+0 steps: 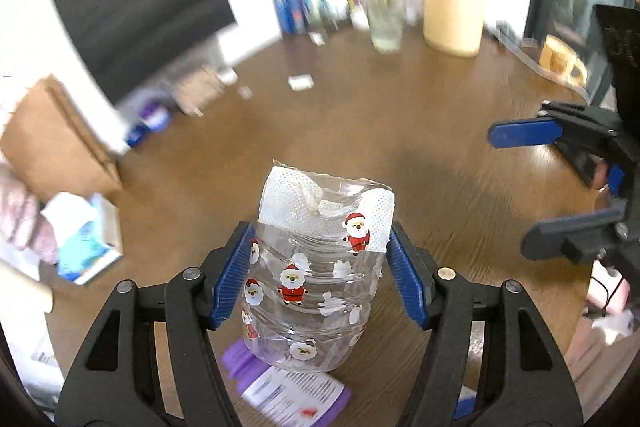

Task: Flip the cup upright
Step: 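Close the right tool on the cup while the left tool holds it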

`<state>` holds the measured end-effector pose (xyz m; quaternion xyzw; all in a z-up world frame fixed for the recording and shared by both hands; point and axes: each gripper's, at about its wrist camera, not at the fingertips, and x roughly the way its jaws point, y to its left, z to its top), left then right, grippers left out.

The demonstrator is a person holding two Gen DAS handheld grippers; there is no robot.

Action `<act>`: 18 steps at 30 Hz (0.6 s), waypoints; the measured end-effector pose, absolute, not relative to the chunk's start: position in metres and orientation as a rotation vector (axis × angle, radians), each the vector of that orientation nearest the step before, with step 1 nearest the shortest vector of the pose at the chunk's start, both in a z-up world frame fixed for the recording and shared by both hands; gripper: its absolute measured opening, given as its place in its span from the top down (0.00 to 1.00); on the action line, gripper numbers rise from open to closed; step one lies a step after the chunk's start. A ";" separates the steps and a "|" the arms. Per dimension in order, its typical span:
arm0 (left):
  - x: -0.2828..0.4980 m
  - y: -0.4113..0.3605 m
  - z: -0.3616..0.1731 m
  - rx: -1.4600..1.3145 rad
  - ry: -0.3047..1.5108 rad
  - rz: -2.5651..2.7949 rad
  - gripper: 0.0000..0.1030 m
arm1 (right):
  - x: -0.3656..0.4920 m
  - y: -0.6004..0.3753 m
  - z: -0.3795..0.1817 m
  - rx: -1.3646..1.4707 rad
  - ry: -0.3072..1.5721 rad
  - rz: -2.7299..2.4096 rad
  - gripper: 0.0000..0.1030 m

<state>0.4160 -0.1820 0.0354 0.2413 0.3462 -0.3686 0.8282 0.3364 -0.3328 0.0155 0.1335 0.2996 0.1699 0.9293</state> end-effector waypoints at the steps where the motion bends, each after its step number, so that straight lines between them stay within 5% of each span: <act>1: 0.415 -0.175 0.043 0.487 0.703 -0.777 0.40 | 0.337 -0.327 0.025 0.268 0.598 0.358 0.11; 11: 0.359 -0.082 0.093 0.239 0.343 -0.597 0.39 | 0.345 -0.240 0.113 0.293 0.470 0.590 0.10; 18: 0.306 -0.034 0.098 0.102 0.131 -0.551 0.39 | 0.349 -0.176 0.125 0.243 0.470 0.648 0.08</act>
